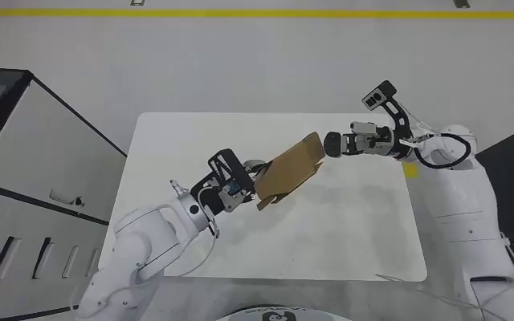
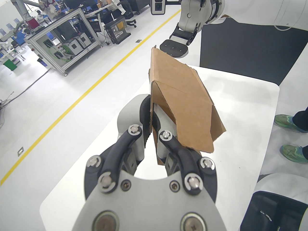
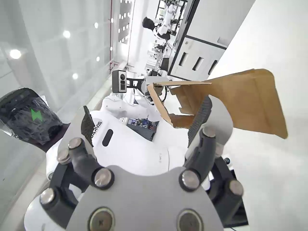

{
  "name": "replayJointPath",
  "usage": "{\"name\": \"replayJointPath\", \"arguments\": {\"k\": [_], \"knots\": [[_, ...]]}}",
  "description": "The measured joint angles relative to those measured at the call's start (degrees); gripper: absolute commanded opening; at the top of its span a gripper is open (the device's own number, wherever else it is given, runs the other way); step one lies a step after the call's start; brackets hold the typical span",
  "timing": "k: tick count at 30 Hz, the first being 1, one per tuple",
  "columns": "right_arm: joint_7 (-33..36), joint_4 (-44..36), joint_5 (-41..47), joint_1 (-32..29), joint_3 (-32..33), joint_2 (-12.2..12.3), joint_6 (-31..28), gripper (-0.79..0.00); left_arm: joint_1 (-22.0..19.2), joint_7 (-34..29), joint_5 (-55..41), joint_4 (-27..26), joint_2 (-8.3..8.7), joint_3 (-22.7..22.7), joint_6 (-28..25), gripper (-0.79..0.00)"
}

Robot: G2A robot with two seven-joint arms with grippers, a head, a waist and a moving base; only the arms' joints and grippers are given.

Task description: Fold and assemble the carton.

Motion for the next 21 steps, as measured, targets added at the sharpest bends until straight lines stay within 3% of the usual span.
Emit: {"name": "replayJointPath", "arguments": {"k": [10,14,16,21], "knots": [[0.46,1.58,0.77,1.51,-3.61,-0.72,-0.54,0.0,-0.22,-0.42,-0.12,0.02,0.3,0.45,0.08,-0.785],[1.3,1.84,1.25,1.77,-4.45,-0.9,-0.94,-0.083,-0.91,-0.64,-0.55,0.21,0.36,0.88,-0.06,-0.785],[1.91,1.92,1.3,1.82,-4.82,-0.94,-0.96,-0.043,-1.37,-0.69,-0.82,0.46,0.38,1.07,0.19,-0.785],[3.44,1.97,0.99,1.52,-5.12,-0.86,-0.63,-0.071,-2.29,-0.86,-1.48,0.94,0.41,1.4,1.01,-0.785]]}}
